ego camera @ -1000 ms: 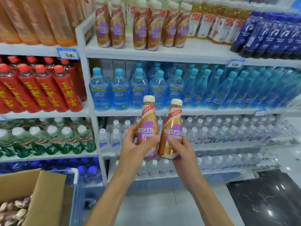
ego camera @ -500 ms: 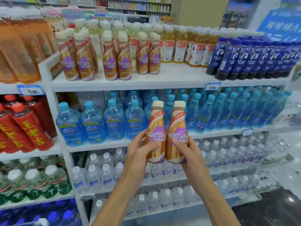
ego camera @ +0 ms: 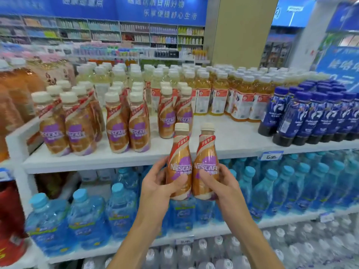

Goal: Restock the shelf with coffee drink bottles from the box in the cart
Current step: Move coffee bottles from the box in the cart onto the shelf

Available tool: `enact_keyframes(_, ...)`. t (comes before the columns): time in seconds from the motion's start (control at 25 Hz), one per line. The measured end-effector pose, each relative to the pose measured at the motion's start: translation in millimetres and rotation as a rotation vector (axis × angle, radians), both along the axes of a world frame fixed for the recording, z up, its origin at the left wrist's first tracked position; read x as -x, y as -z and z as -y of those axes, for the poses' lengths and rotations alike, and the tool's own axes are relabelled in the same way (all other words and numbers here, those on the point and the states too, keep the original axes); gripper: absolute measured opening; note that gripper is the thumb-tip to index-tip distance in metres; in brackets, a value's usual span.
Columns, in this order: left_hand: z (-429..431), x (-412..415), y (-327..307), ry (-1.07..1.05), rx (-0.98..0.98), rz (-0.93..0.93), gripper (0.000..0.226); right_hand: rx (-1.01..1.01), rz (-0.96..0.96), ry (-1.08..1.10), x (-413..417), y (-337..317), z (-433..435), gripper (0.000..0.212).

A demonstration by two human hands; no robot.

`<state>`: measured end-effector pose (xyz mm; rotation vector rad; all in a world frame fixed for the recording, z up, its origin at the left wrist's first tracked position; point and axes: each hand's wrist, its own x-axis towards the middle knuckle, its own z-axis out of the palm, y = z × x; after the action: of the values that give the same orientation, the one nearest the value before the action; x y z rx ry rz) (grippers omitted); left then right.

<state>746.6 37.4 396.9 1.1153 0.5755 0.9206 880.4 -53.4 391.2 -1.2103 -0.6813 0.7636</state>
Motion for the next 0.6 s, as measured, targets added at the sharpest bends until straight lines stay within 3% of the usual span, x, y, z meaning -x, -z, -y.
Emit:
enact_keyframes(0.36,-40.8,-37.1,-16.2,-0.13,-0.103,-0.004,0.063,0.008,0.051,-0.105,-46.1,-16.8,-53.0,0.053)
enact_keyframes(0.6,-58.3,-58.7,-22.3,-0.266,-0.278,-0.066,0.062,-0.064,0.177,-0.134,-68.2,-32.3,-77.0,0.043)
